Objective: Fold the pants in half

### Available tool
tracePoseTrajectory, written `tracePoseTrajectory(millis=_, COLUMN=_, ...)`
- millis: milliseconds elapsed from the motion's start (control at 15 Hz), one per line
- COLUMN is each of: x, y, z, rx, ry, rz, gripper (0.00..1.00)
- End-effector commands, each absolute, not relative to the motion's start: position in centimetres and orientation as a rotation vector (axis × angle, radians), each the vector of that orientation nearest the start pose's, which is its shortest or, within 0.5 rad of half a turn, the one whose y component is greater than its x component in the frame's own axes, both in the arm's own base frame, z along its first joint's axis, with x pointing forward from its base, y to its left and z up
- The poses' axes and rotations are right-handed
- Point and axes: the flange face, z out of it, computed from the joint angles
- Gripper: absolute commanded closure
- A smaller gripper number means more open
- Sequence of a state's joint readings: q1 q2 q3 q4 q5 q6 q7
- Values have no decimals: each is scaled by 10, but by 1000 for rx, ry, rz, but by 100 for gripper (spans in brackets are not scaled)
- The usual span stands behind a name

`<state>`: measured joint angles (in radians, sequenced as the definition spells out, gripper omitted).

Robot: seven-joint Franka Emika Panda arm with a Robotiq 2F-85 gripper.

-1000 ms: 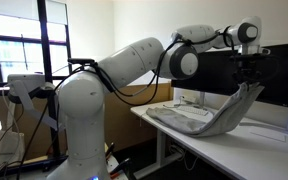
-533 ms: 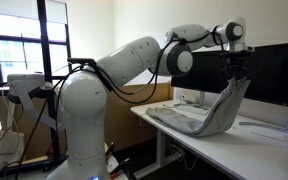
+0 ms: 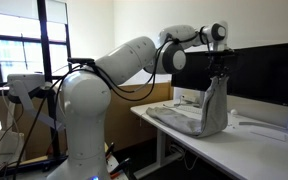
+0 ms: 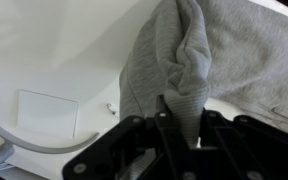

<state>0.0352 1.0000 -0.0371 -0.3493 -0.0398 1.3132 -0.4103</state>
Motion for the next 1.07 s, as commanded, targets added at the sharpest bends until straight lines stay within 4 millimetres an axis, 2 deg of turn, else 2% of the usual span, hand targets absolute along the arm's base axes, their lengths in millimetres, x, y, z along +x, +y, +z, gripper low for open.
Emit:
tracePoseTrajectory(millis=0, x=739, y=49, z=505, rx=-3127, ry=-817, rz=131, gripper=91)
tracePoseTrajectory(millis=467, x=721, y=134, z=531, rx=-3129, ry=-1006, rz=99, gripper=91)
tracePoseTrajectory(millis=1000, x=688, y=216, z=551, rx=-3085, ry=-1194, rz=109, gripper=91)
